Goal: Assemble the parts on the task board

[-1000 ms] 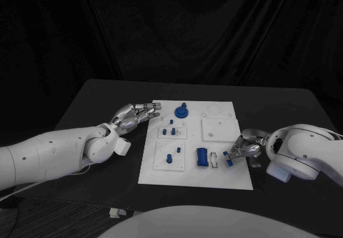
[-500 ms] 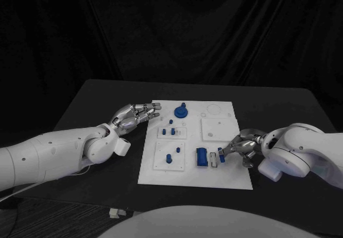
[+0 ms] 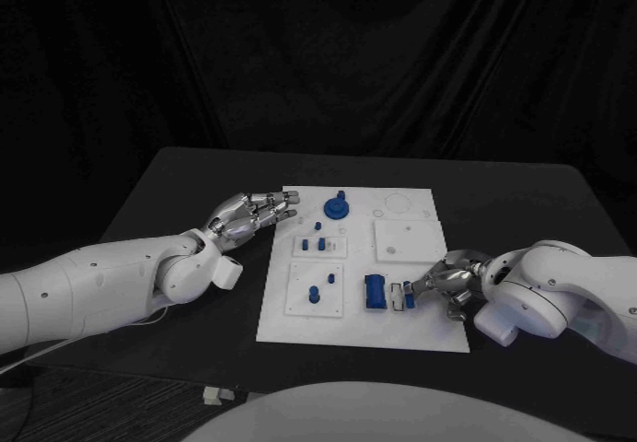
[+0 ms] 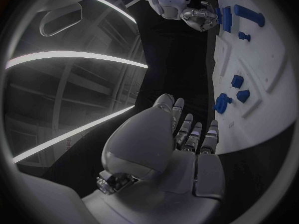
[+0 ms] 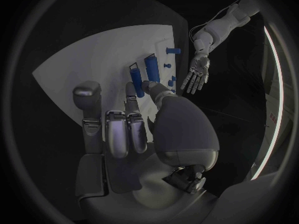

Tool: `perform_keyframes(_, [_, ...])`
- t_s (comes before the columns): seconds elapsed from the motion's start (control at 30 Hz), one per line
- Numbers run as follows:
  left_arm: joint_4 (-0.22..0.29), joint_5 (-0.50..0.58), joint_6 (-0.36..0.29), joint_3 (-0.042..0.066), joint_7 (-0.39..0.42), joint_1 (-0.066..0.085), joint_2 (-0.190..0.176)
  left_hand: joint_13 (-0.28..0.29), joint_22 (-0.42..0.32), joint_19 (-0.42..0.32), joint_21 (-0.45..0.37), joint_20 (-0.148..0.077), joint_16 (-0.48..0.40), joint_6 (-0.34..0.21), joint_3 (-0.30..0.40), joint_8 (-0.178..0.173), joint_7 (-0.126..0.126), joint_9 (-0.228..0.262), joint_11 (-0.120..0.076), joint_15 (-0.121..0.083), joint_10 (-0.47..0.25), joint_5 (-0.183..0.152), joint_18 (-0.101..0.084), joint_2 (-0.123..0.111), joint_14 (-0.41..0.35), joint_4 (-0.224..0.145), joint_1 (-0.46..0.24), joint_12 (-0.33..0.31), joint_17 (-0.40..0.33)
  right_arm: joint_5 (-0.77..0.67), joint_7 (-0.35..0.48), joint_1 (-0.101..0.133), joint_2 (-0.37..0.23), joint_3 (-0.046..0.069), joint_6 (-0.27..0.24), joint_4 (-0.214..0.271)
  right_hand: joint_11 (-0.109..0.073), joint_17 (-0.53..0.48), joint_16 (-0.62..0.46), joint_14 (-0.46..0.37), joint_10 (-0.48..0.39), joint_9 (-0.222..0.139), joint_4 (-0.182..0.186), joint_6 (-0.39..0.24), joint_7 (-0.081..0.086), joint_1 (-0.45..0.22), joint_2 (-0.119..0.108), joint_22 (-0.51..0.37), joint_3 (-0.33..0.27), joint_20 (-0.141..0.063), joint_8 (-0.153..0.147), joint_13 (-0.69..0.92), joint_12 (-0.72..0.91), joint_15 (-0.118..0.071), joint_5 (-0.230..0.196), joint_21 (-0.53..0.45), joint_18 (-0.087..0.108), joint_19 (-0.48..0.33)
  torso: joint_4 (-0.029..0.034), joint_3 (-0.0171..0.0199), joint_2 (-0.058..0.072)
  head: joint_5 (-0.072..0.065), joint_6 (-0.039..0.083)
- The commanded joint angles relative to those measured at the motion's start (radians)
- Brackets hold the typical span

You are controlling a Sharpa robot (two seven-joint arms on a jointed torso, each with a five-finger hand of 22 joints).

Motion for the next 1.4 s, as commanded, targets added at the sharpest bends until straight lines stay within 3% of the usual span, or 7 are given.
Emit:
perform_keyframes(0.03, [0.002,0.006,0.012,0.001,0.014,-0.001,0.001,0.001,0.0,0.007,0.005,0.002,0.003,0.0,0.003,0.005,0.01,0.0,0.001,0.008,0.006,0.005,-0.014,-0.003,0.001,0.003,-0.003,-0.001,0.002,0.004,-0.015,-0.008,0.001,0.0,-0.022,0.0,0.001,0.12,-0.006,0.08,0.106,0.002,-0.002,-0.007,-0.001,-0.009,0.001,0.095,0.008,0.002,0.006,0.263,0.004,-0.003,-0.009,-0.005,0.016,-0.003,0.0001,0.0003,0.0,-0.001,0.0])
perform_keyframes(0.43, [0.001,0.006,0.013,0.001,0.013,-0.001,0.002,0.001,0.0,0.007,0.005,0.002,0.003,0.0,0.003,0.005,0.01,0.0,0.001,0.008,0.006,0.005,-0.014,-0.003,0.001,0.003,-0.003,-0.001,0.002,-0.005,-0.015,-0.017,0.008,0.0,-0.032,0.001,0.001,0.117,-0.007,0.079,0.106,0.011,0.002,-0.012,-0.001,-0.036,0.005,0.093,0.014,0.003,0.011,0.263,0.004,-0.002,-0.048,-0.012,0.017,-0.006,-0.0006,0.0,0.0,0.0,0.0])
perform_keyframes(1.0, [0.001,0.006,0.015,0.001,0.012,-0.001,0.004,0.001,0.0,0.007,0.005,0.002,0.001,0.0,0.004,0.006,0.01,0.0,0.0,0.008,0.006,0.005,-0.015,-0.004,0.001,0.004,-0.004,-0.003,0.001,-0.016,-0.015,-0.03,0.025,0.0,-0.032,-0.008,0.001,0.113,-0.009,0.078,0.106,0.013,0.001,-0.017,-0.001,-0.04,0.007,0.091,0.017,0.003,0.011,0.263,0.004,-0.002,-0.06,-0.023,0.019,-0.008,0.0002,0.0004,0.0,0.002,0.0])
perform_keyframes(1.4, [-0.001,0.006,0.018,0.001,0.01,-0.002,0.006,0.001,0.0,0.007,0.005,0.002,0.001,0.0,0.004,0.006,0.01,0.0,0.0,0.008,0.006,0.005,-0.015,-0.004,0.001,0.004,-0.004,-0.003,0.001,-0.04,-0.014,-0.038,0.028,0.0,-0.043,-0.011,0.003,0.106,-0.012,0.077,0.106,0.019,-0.001,-0.028,0.001,-0.049,0.008,0.089,0.018,0.004,0.013,0.263,0.004,-0.001,-0.093,-0.033,0.02,-0.01,-0.0003,0.0001,0.0,0.002,0.0])
